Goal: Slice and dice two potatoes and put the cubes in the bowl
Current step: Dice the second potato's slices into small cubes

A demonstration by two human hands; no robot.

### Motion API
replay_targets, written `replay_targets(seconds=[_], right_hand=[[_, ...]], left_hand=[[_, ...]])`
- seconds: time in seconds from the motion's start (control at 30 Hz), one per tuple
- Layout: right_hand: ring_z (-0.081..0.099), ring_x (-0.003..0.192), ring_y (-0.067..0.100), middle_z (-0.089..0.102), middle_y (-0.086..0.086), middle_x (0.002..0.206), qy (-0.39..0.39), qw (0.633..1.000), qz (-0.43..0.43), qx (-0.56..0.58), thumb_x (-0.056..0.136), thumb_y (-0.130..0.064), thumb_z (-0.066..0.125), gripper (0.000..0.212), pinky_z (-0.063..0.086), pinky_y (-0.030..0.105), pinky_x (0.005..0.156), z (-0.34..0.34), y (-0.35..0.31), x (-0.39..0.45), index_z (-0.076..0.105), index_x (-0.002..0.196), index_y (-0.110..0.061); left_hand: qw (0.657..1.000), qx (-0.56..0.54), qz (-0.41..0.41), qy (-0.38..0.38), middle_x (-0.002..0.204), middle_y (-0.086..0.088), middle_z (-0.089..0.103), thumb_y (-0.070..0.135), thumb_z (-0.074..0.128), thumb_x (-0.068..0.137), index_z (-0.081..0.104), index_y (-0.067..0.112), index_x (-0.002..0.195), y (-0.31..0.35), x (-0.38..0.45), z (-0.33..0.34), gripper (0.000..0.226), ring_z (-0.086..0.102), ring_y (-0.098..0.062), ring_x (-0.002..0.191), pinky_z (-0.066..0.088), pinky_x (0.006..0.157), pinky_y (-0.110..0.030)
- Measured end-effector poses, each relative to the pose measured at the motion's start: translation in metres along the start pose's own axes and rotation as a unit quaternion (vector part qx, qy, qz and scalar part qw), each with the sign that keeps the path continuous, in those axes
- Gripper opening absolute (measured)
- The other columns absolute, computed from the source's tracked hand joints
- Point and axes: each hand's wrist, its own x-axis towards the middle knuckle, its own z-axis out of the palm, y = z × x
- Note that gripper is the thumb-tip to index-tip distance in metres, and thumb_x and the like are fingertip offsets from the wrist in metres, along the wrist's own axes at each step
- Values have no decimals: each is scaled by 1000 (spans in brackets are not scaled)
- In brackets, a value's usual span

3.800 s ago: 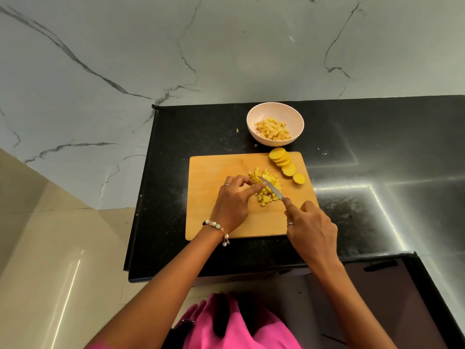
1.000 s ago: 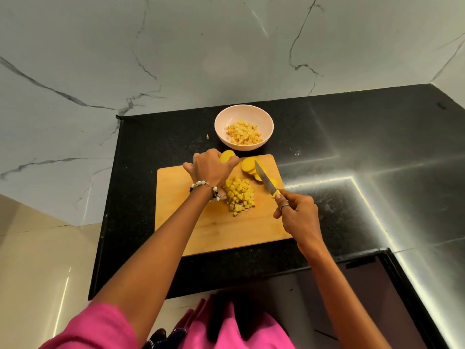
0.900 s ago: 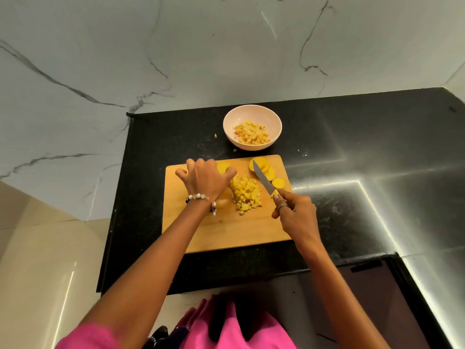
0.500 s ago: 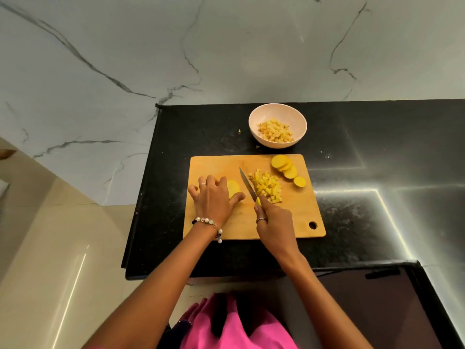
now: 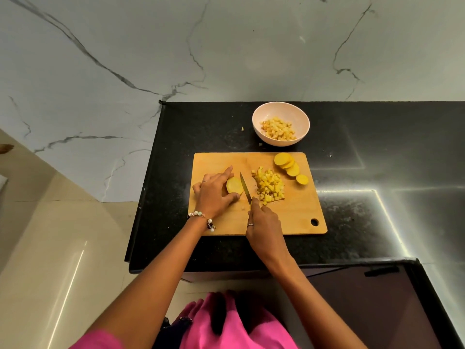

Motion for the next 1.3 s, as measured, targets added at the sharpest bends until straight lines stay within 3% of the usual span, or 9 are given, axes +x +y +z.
replay_targets(seconds=[0.2, 0.47, 0.73, 0.9, 1.17, 1.3], right_hand=[[53, 99, 37, 54, 21, 117, 2, 1000, -6, -12, 97, -8, 38, 52, 42, 41, 78, 0, -2, -3, 26, 147, -3], [55, 101, 36, 45, 20, 128, -55, 991, 10, -120, 95, -2, 29, 58, 42, 38, 81, 0, -12, 1, 8, 150, -2], [56, 95, 35, 45, 19, 125, -83, 986, 16, -142, 94, 0, 29, 61, 41, 37, 76, 6, -18, -6, 3, 149, 2], [57, 81, 36, 48, 22, 120, -65, 992, 11, -107, 90, 1, 35, 65, 33, 36, 61, 12, -9, -36, 7, 148, 2], [56, 86, 34, 49, 19, 116, -40, 997, 12, -64, 91, -2, 35, 64, 44, 39, 70, 6, -8, -30, 11, 149, -2], [52, 98, 36, 49, 19, 120, -52, 996, 15, -67, 95, -6, 32, 60, 40, 40, 79, 2, -10, -12, 9, 150, -5]], left_hand=[[999, -37, -9, 16, 133, 21, 50, 49, 67, 78, 28, 40, 144, -5, -1, 5, 77, 34, -11, 126, 19, 88, -31], [998, -51, -9, 35, 129, 23, 53, 49, 67, 77, 32, 41, 142, -5, -1, 8, 74, 36, -9, 123, 17, 86, -29], [997, -47, 0, 59, 125, 22, 57, 52, 66, 77, 36, 40, 140, -7, -2, 12, 71, 39, -9, 117, 16, 84, -27], [997, -39, 8, 63, 125, 20, 57, 53, 66, 76, 37, 40, 140, -9, -1, 14, 71, 39, -10, 116, 15, 82, -26], [998, -50, 7, 44, 128, 19, 55, 53, 66, 76, 36, 41, 140, -13, 0, 13, 71, 38, -10, 119, 17, 85, -28], [997, -66, 21, 31, 131, 21, 52, 50, 67, 77, 31, 43, 141, -16, -2, 11, 74, 37, -8, 121, 18, 91, -28]])
